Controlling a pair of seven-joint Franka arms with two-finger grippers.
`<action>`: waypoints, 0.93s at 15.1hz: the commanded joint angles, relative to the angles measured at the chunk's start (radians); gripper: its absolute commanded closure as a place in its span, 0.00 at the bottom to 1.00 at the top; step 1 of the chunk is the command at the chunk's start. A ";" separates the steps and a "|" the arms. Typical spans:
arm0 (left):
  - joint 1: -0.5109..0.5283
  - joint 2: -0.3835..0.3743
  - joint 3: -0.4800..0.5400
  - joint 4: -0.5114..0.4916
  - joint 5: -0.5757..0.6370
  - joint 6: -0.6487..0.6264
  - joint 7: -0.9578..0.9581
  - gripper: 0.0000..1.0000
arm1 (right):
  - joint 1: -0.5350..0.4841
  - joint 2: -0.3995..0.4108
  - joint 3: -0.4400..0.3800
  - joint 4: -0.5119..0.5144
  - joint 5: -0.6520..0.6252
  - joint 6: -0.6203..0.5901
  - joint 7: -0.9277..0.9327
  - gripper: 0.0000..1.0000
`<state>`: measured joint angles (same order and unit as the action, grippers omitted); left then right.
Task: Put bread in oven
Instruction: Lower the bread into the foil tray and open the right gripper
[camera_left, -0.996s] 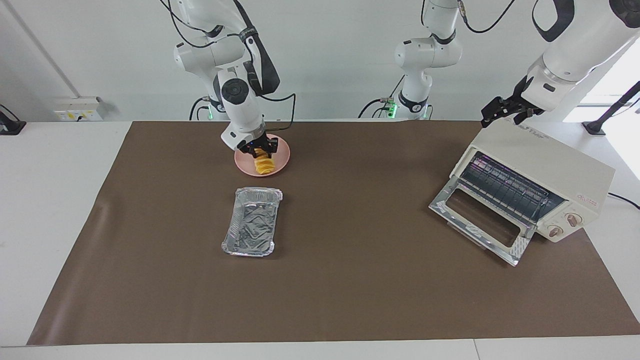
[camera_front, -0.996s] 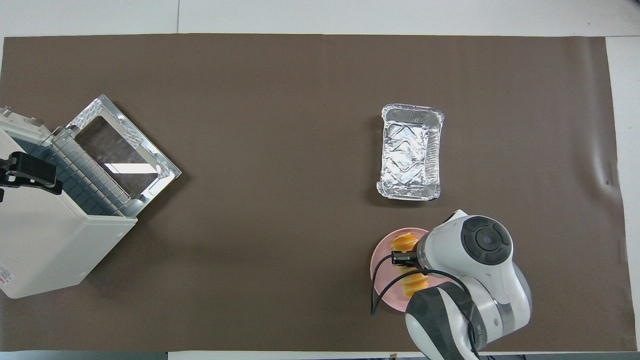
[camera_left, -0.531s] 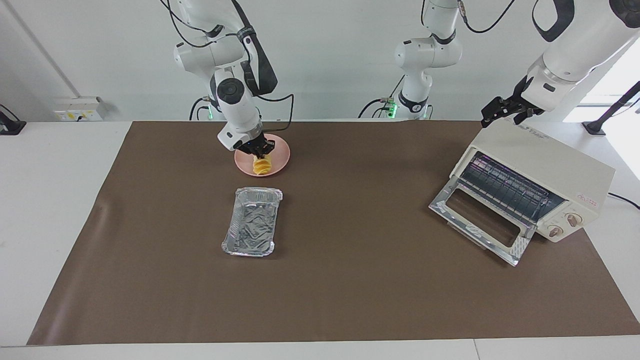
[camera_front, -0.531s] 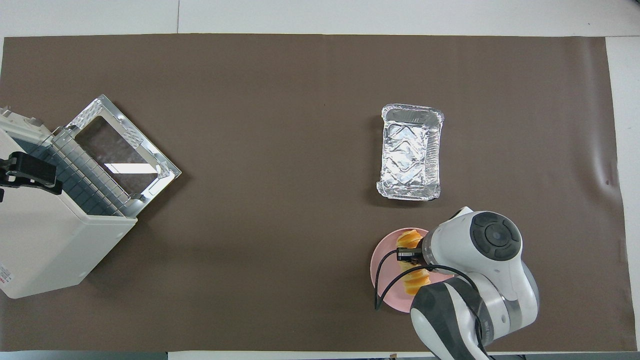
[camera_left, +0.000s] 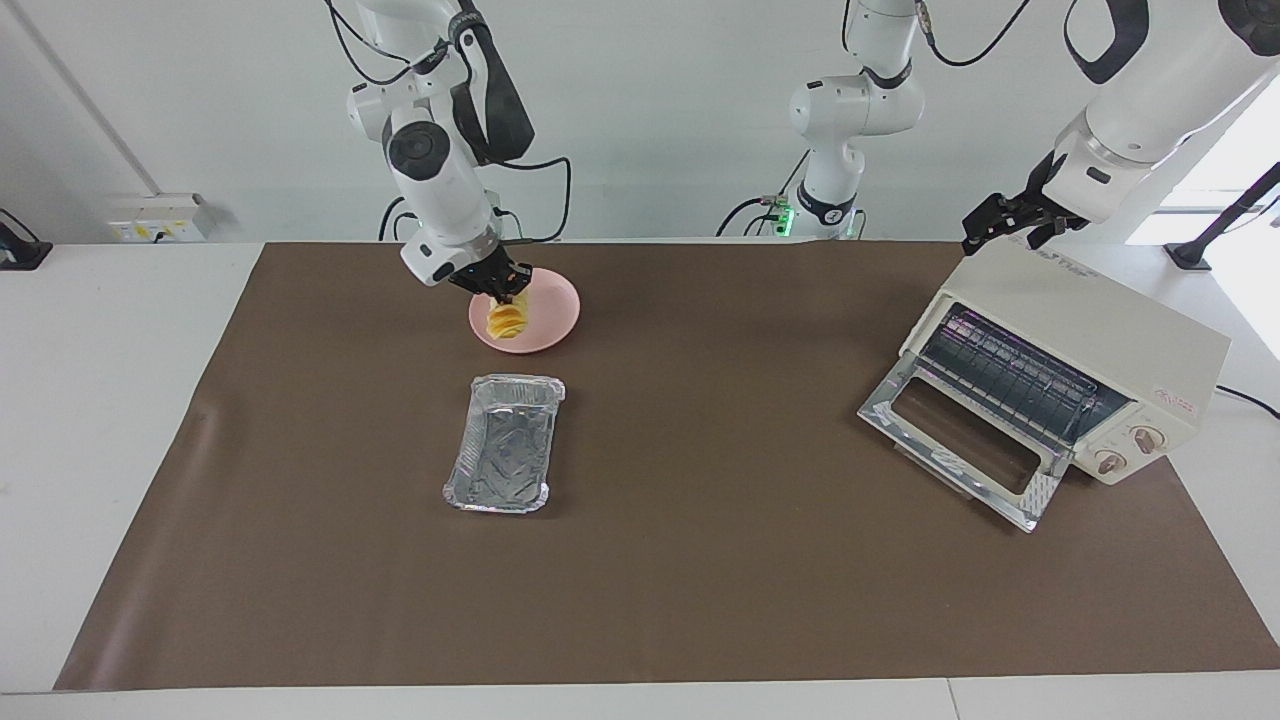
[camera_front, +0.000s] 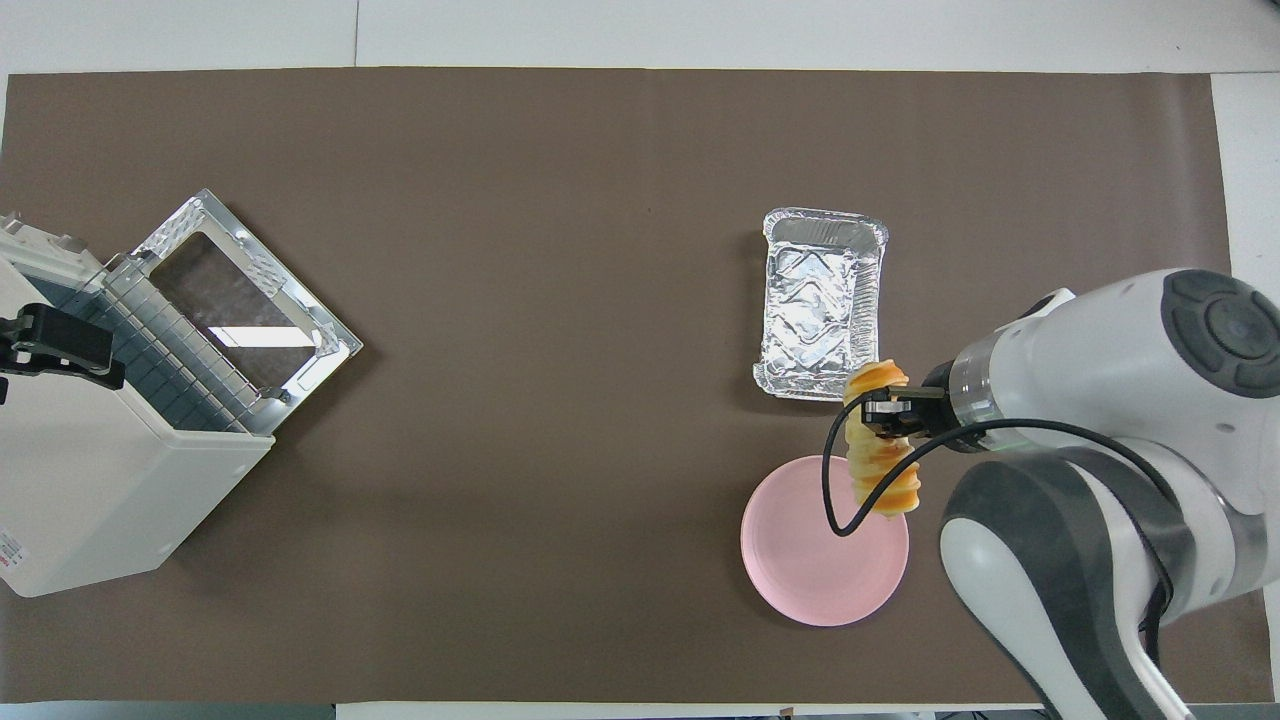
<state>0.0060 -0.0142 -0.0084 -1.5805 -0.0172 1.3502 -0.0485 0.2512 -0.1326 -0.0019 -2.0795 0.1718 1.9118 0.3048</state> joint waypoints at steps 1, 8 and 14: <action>-0.006 -0.021 0.005 -0.024 0.002 0.015 -0.010 0.00 | -0.003 0.193 0.005 0.180 0.006 0.059 -0.023 1.00; -0.006 -0.021 0.005 -0.024 0.002 0.015 -0.010 0.00 | 0.008 0.456 0.010 0.283 0.021 0.306 -0.018 1.00; -0.006 -0.021 0.005 -0.024 0.002 0.015 -0.010 0.00 | 0.008 0.478 0.011 0.186 0.021 0.386 -0.026 0.77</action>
<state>0.0060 -0.0142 -0.0084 -1.5805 -0.0172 1.3502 -0.0485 0.2639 0.3716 0.0042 -1.8581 0.1721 2.2777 0.3039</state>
